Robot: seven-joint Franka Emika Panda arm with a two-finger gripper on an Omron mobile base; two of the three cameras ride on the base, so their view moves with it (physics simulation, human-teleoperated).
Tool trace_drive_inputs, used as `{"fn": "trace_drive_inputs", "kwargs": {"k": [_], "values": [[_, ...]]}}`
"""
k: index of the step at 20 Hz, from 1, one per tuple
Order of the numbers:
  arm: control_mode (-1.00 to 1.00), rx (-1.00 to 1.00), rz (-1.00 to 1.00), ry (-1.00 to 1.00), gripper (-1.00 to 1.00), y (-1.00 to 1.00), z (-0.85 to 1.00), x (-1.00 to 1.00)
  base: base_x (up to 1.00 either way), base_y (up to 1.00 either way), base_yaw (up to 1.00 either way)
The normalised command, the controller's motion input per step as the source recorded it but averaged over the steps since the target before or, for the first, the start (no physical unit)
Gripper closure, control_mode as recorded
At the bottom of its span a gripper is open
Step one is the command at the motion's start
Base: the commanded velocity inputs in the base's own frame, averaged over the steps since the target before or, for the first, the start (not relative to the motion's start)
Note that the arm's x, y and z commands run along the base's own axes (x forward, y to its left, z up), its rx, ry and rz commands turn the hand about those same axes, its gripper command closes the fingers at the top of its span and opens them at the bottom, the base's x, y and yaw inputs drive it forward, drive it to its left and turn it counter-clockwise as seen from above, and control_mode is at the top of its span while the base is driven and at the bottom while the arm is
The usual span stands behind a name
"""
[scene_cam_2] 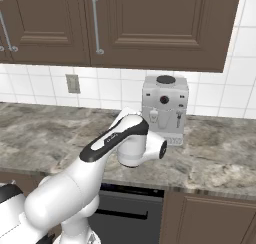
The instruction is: Retrieve the wine glasses from the counter and place one next to each plate.
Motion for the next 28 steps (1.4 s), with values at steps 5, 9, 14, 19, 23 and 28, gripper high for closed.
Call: {"fn": "trace_drive_inputs", "kwargs": {"k": [5, 9, 14, 19, 23, 28], "values": [[1.0, 0.0, 0.0, 0.0, -1.0, 0.0, 0.0, 0.0, 0.09, -0.56, 0.03], [1.0, 0.0, 0.0, 0.0, -1.0, 0.0, 0.0, 0.0, 0.0, -0.45, -0.01], [1.0, 0.0, 0.0, 0.0, -1.0, 0.0, 0.0, 0.0, 0.02, -0.11, -0.07], [1.0, 0.0, 0.0, 0.0, -1.0, 0.0, 0.0, 0.0, 0.2, 0.22, -0.03], [1.0, 0.0, 0.0, 0.0, -1.0, 0.0, 0.0, 0.0, 0.26, 0.0, 0.0], [-1.0, 0.0, 0.0, 0.0, -1.0, -0.04, -0.01, 0.01, 0.04, 0.0, 0.0]]}}
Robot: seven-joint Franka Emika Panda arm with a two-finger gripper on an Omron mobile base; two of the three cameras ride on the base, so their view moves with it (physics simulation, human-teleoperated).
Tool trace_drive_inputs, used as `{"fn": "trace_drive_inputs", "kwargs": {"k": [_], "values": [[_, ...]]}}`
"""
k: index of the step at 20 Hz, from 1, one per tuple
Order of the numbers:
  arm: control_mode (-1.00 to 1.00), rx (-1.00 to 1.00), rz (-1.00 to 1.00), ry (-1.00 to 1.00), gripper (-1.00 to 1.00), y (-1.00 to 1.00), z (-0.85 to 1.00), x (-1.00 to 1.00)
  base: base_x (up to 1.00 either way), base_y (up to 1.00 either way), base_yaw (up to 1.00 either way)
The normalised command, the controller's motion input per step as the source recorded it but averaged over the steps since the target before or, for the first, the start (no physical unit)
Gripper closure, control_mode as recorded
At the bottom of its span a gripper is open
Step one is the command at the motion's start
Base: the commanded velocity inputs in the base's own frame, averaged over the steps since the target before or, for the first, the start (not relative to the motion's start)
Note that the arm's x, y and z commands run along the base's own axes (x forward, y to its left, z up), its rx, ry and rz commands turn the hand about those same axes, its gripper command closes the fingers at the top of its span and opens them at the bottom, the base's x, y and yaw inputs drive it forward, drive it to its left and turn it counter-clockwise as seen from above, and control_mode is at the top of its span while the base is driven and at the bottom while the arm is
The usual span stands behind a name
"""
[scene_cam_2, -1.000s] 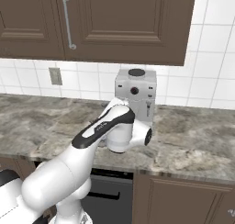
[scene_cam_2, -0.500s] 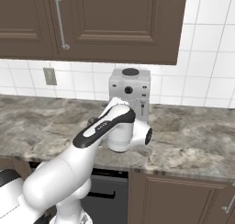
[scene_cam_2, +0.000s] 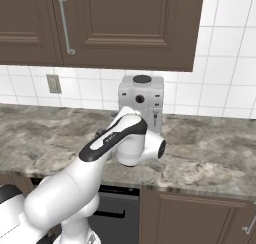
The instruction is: Retrieve the wine glasses from the counter and place one next to each plate.
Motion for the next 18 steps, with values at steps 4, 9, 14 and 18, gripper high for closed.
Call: {"fn": "trace_drive_inputs", "kwargs": {"k": [4, 9, 14, 18], "values": [[-1.0, 0.0, 0.0, 0.0, -1.0, -0.05, -0.09, 0.02, 0.0, 0.0, 0.0], [-1.0, 0.0, 0.03, 0.03, -1.0, -0.01, -0.21, 0.06, 0.0, 0.0, 0.0], [-1.0, 0.0, 0.1, 0.09, -1.0, -0.09, -0.28, 0.11, 0.0, 0.0, 0.0], [-1.0, 0.0, 0.12, 0.08, -1.0, -0.15, -0.27, 0.09, 0.0, 0.0, 0.0]]}}
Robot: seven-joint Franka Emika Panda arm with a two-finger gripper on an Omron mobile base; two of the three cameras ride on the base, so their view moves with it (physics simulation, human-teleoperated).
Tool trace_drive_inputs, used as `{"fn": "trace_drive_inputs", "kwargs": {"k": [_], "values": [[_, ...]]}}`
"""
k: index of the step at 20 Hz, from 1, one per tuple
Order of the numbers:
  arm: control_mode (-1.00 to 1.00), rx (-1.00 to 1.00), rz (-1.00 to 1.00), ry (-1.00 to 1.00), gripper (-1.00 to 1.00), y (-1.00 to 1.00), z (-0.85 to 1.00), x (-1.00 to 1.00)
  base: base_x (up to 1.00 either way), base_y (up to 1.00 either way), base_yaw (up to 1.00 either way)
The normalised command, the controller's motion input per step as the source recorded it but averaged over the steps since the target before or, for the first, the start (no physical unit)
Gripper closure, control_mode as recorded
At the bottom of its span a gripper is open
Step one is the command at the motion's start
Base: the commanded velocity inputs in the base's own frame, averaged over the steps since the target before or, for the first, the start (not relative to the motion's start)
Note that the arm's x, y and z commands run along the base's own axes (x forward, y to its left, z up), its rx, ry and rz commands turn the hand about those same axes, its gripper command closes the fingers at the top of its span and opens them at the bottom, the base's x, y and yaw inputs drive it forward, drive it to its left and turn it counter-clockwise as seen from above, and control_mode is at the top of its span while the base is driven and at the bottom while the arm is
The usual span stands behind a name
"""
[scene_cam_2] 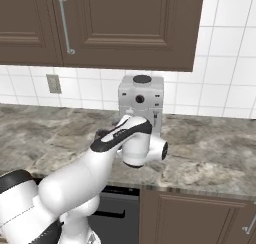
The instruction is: Retrieve the wine glasses from the counter and place one next to each plate.
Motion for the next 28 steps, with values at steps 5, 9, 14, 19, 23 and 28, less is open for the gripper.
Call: {"fn": "trace_drive_inputs", "kwargs": {"k": [5, 9, 14, 19, 23, 28], "values": [[-1.0, 0.0, 0.11, 0.02, -1.0, -0.22, -0.22, 0.0, 0.0, 0.0, 0.0], [-1.0, -0.01, 0.01, 0.04, -1.0, -0.06, -0.24, 0.0, 0.0, 0.0, 0.0], [-1.0, -0.02, 0.0, 0.03, -1.0, 0.0, -0.28, 0.02, 0.0, 0.0, 0.0], [-1.0, 0.0, 0.0, 0.0, -1.0, 0.0, -0.27, 0.04, 0.0, 0.0, 0.0], [-1.0, 0.0, 0.0, 0.0, -1.0, 0.0, -0.28, 0.05, 0.0, 0.0, 0.0], [-1.0, 0.0, 0.0, 0.02, -1.0, 0.0, -0.27, 0.04, 0.0, 0.0, 0.0]]}}
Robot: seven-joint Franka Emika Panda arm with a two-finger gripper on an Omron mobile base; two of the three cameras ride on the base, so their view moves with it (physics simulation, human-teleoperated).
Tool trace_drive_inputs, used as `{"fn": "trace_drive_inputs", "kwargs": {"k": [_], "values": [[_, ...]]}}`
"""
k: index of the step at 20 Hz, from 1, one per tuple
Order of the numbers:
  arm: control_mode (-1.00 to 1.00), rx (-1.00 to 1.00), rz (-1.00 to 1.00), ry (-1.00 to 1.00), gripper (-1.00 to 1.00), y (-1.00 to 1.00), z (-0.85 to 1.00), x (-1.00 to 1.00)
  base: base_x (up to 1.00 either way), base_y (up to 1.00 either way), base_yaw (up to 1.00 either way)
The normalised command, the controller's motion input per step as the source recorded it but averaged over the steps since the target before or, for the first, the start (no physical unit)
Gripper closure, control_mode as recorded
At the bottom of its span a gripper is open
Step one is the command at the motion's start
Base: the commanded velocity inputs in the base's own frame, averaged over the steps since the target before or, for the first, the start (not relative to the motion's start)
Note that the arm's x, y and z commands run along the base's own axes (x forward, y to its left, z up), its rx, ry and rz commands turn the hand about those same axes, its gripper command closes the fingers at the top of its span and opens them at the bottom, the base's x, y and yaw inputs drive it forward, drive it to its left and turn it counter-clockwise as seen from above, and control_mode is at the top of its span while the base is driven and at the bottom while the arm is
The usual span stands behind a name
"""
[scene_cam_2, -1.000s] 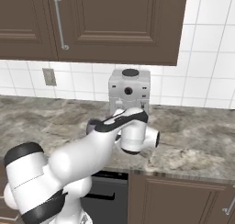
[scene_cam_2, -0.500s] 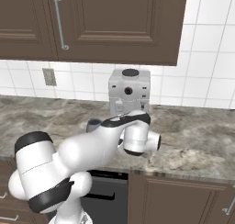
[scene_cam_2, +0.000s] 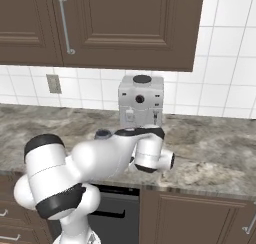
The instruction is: Retrieve the wine glasses from the counter and place one next to each plate.
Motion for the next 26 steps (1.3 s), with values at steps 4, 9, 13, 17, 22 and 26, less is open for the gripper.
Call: {"fn": "trace_drive_inputs", "kwargs": {"k": [4, 9, 13, 17, 22, 26], "values": [[-1.0, 0.0, 0.0, 0.04, -1.0, 0.0, -0.27, 0.06, 0.0, 0.0, 0.0], [-1.0, -0.01, 0.0, 0.06, -1.0, 0.0, -0.19, 0.13, 0.0, 0.0, 0.0], [-1.0, -0.01, 0.0, 0.12, -1.0, 0.0, -0.24, 0.18, 0.0, 0.0, 0.0], [-1.0, 0.0, 0.0, 0.12, -1.0, 0.0, -0.28, 0.19, 0.0, 0.0, 0.0], [-1.0, 0.0, 0.0, 0.1, -1.0, 0.0, -0.24, 0.09, 0.0, 0.0, 0.0], [-1.0, 0.0, 0.0, 0.06, -1.0, 0.0, -0.16, 0.01, 0.0, 0.0, 0.0]]}}
